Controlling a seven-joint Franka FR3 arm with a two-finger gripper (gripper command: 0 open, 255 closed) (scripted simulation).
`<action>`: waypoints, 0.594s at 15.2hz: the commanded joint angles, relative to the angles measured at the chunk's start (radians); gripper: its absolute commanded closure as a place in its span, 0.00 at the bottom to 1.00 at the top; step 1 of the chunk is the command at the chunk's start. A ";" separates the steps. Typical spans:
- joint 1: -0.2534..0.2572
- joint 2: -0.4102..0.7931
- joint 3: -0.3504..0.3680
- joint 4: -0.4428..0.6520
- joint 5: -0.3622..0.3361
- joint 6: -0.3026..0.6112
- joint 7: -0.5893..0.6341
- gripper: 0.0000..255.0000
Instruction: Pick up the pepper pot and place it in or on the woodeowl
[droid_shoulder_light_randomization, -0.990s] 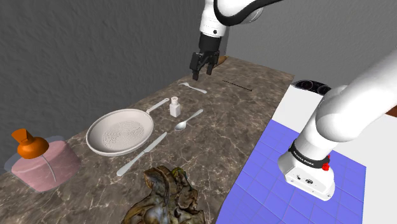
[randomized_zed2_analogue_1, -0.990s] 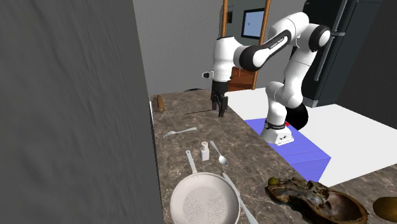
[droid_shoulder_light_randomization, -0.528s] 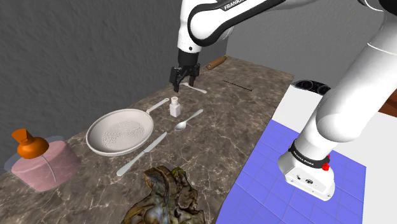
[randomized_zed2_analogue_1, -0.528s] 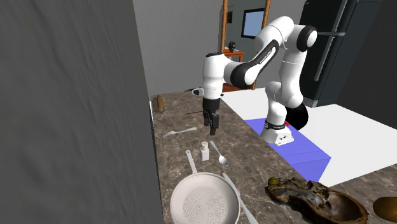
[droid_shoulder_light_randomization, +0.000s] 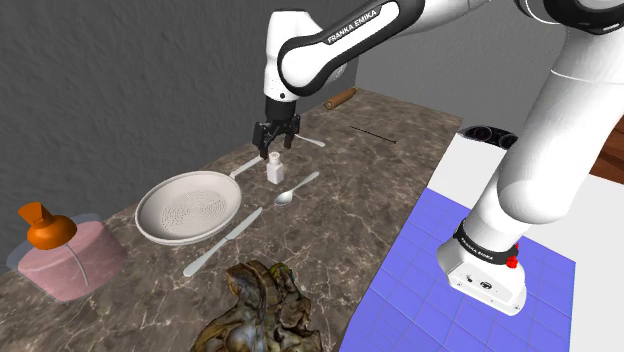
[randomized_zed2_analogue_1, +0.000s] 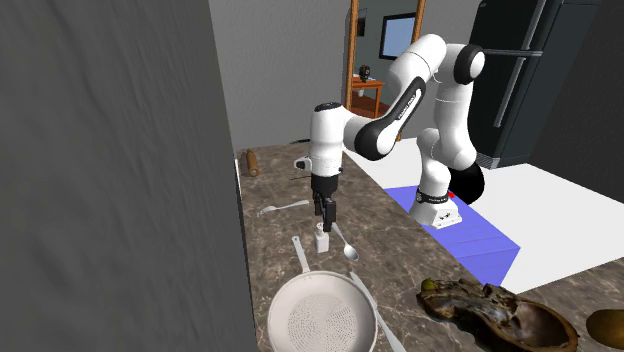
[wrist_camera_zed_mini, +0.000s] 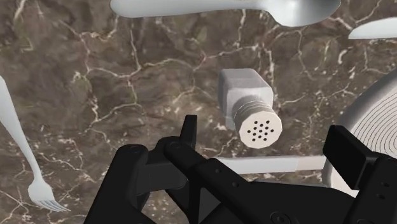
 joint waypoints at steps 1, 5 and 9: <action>0.004 0.017 0.001 -0.010 -0.005 0.027 0.006 0.00; 0.006 0.030 0.002 -0.016 -0.009 0.046 0.009 0.00; 0.006 0.030 0.002 -0.016 -0.009 0.046 0.009 0.00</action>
